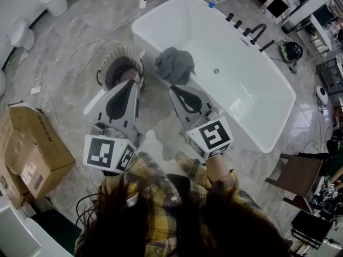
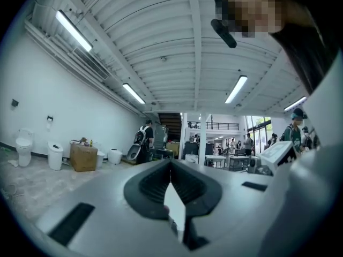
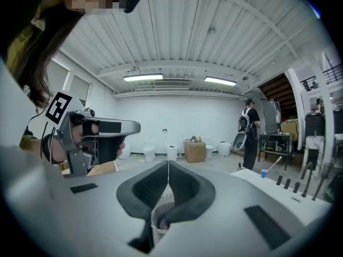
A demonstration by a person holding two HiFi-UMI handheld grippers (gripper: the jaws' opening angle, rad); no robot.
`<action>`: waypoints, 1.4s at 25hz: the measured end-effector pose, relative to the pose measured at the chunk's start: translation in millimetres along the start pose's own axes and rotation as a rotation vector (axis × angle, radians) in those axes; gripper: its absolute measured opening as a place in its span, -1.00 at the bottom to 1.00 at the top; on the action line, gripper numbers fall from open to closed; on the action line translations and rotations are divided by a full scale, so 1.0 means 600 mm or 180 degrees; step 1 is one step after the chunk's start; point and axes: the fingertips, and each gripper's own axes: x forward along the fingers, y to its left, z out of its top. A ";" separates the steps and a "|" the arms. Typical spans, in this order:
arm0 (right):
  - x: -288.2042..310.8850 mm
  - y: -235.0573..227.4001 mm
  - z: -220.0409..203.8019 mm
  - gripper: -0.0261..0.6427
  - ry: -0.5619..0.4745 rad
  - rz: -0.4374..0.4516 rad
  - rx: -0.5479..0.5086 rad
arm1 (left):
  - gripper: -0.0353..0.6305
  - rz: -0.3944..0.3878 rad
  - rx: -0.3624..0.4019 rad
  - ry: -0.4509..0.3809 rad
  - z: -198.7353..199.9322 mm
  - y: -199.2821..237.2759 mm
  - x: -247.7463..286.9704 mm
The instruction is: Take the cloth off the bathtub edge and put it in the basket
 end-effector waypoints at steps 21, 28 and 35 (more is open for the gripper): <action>0.129 -0.061 -0.053 -0.87 0.0364 -0.0417 0.0179 | -0.84 -0.0259 -0.0185 0.0233 -0.048 0.141 0.087; 0.186 -0.126 -0.049 -0.87 0.0346 -0.0332 0.0186 | -0.84 -0.0198 -0.0159 0.0235 -0.049 0.163 0.164; 0.260 -0.232 -0.021 -0.87 0.0309 -0.0183 0.0119 | -0.84 -0.0190 -0.0066 0.0165 -0.028 0.180 0.301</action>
